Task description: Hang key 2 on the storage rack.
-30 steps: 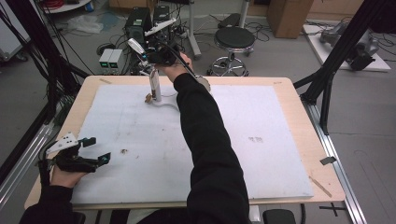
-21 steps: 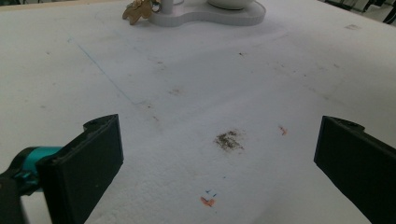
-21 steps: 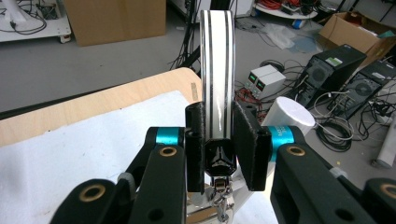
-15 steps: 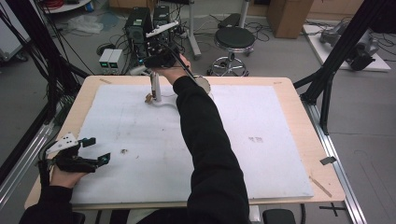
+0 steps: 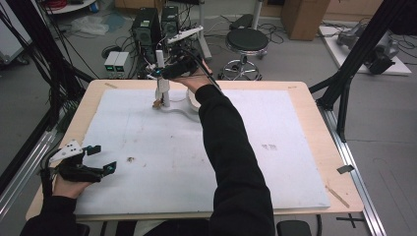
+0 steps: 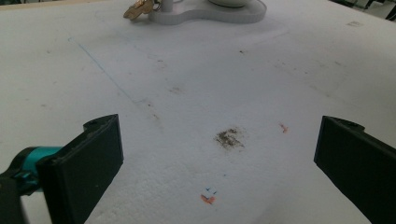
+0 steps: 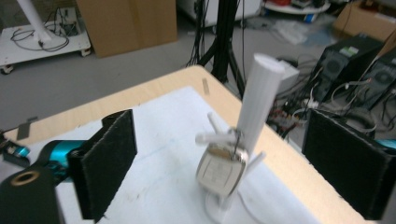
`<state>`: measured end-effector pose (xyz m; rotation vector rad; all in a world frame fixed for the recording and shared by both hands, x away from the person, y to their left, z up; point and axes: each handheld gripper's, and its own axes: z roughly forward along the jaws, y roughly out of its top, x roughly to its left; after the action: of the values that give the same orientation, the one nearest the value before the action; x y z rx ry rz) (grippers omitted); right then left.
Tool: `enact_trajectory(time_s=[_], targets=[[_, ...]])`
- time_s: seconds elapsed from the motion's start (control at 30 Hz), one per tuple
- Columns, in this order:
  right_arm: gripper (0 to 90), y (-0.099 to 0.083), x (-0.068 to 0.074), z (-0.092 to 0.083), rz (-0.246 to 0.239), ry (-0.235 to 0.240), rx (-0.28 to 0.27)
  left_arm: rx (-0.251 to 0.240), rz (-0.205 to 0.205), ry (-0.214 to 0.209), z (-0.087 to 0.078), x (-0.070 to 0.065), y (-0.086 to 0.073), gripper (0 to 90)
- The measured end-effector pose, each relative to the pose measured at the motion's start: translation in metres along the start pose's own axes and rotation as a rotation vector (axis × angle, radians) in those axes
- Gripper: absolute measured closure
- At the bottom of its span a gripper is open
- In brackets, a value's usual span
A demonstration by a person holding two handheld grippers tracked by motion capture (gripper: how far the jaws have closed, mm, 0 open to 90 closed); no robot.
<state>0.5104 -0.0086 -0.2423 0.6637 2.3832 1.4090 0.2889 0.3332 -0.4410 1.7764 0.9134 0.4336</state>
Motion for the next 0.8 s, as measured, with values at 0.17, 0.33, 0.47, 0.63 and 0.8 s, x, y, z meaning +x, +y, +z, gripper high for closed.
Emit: enact_trajectory(time_s=[0.17, 0.33, 0.47, 0.63, 0.8], targets=[[9.1, -0.005, -0.001, -0.010, -0.006, -0.006, 0.011, 0.001, 0.000, 0.001, 0.000, 0.000, 0.000, 1.7], [9.0, -0.015, -0.004, -0.016, 0.016, -0.013, 0.033, 0.002, 0.002, 0.002, 0.000, 0.000, 0.000, 1.7], [0.6, -0.025, -0.010, -0.018, 0.058, -0.015, 0.063, -0.001, -0.003, 0.000, 0.000, -0.001, 0.000, 1.7], [0.5, -0.035, -0.010, -0.022, 0.069, -0.022, 0.062, 0.001, 0.003, 0.001, 0.000, 0.000, 0.000, 1.8], [0.5, -0.045, -0.013, -0.029, 0.084, -0.042, 0.071, 0.001, 0.003, -0.001, 0.000, 0.000, 0.000, 1.7]])
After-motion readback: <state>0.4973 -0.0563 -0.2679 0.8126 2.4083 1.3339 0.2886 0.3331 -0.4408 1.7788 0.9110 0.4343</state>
